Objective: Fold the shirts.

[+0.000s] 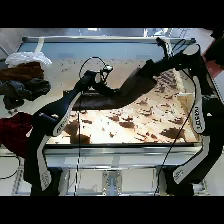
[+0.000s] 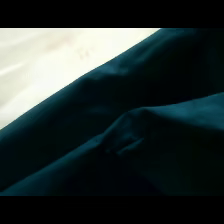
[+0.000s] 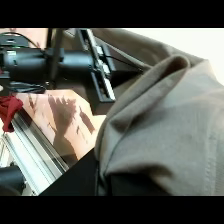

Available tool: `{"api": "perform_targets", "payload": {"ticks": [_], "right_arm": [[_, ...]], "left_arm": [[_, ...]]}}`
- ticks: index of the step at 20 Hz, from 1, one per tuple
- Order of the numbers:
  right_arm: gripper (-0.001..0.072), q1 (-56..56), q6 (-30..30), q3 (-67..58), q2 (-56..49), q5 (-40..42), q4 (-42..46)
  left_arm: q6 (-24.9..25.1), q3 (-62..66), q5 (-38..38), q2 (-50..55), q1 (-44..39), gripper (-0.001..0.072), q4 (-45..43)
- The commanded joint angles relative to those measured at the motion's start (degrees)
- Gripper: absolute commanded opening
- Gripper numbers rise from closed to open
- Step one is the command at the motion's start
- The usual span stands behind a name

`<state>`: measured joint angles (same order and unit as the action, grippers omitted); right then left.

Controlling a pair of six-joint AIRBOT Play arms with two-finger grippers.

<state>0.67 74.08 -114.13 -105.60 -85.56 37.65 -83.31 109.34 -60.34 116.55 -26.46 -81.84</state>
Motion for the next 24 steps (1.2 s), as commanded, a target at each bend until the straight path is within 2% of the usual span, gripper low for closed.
{"api": "perform_targets", "payload": {"ticks": [1, 5, 8, 12, 13, 14, 15, 16, 18, 22, 24], "right_arm": [[0.0014, 5.90, 3.54, -3.23, 0.04, 5.57, 0.04], [0.0014, 15.45, 3.76, -3.19, -1.62, 16.13, 0.09], [0.0013, 24.65, 3.65, -3.17, -5.07, 29.07, -1.46], [0.0032, 36.81, 2.56, -3.23, -9.40, 47.82, -3.02], [0.0273, 39.19, 2.56, -3.21, -9.79, 53.96, -3.39], [0.0659, 41.18, 2.56, -3.26, -9.68, 60.06, -4.02], [0.0696, 42.38, 2.56, -3.26, -9.14, 64.85, -5.01], [0.0696, 42.93, 2.08, -3.26, -8.52, 67.78, -4.61], [0.0695, 41.44, -0.31, -3.26, -7.13, 67.65, -1.97], [0.0695, 30.05, 0.31, -3.08, -6.19, 45.51, 9.84], [0.0695, 23.41, 4.63, -1.97, -6.23, 38.32, 15.04]], "left_arm": [[0.17, 0.07, -2.73, -5.11, 3.58, 0.0013, -1.53], [0.17, 0.07, -3.65, -17.55, 14.43, 0.0013, -3.02], [0.17, 0.07, -4.66, -24.92, 22.43, 0.0013, -3.02], [0.17, 0.04, -9.90, -28.11, 29.66, 0.0013, -2.99], [0.17, -0.11, -10.91, -27.96, 30.64, 0.0013, -3.02], [0.17, -0.66, -11.15, -27.93, 31.28, 0.0013, -3.02], [0.17, -1.49, -11.13, -27.93, 31.63, 0.0013, -3.02], [0.17, -2.43, -11.08, -27.91, 31.69, 0.0013, -3.02], [0.17, -4.37, -11.06, -27.93, 31.65, 0.0013, -2.99], [0.17, -6.45, -11.13, -27.91, 31.56, 0.0013, -3.02], [0.17, -6.45, -11.08, -27.93, 31.56, 0.0013, -2.99]]}}
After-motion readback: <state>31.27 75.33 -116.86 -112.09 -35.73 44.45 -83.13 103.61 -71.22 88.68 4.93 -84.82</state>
